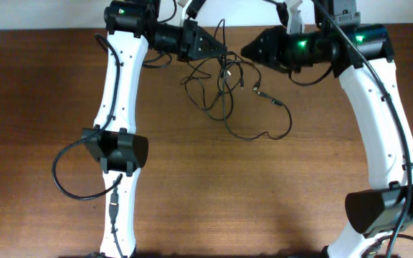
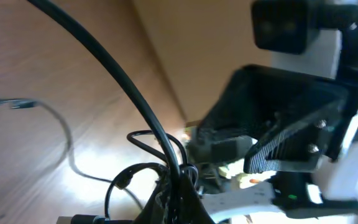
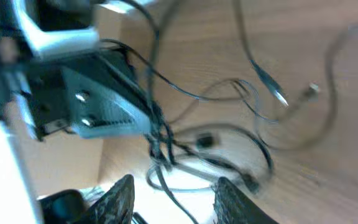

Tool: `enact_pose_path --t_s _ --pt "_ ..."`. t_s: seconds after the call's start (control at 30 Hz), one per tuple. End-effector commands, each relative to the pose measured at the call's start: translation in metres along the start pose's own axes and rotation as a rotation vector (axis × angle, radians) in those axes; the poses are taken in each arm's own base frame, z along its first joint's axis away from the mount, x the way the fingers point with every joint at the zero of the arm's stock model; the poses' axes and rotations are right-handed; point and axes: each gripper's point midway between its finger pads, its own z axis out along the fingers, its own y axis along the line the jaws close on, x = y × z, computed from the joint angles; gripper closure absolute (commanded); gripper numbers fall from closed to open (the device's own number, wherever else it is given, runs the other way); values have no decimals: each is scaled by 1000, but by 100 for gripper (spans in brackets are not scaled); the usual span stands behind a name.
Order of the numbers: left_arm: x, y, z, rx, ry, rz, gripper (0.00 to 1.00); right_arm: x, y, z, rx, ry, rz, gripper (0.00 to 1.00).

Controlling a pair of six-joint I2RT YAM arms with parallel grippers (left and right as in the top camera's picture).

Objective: Untangle cables

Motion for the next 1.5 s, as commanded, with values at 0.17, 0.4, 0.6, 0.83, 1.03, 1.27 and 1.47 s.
enact_pose_path --t_s 0.17,0.4,0.6,0.83,1.03,1.27,1.47 --pt "-2 -34 -3 130 -11 54 100 4 24 9 -176 56 -76 57" --pt "0 -40 6 153 5 74 100 13 34 16 -225 102 -73 57" --pt "-1 -44 12 167 10 117 100 21 47 21 -350 167 -61 58" --pt "-1 -43 16 160 17 127 100 21 74 14 -483 196 -77 58" --pt "-1 -26 19 58 20 128 100 22 98 -1 -628 232 -132 63" --pt "-1 -26 19 56 20 127 100 11 76 24 -443 144 -107 62" --pt "-2 -13 20 -22 20 114 100 23 100 28 -520 183 -163 66"
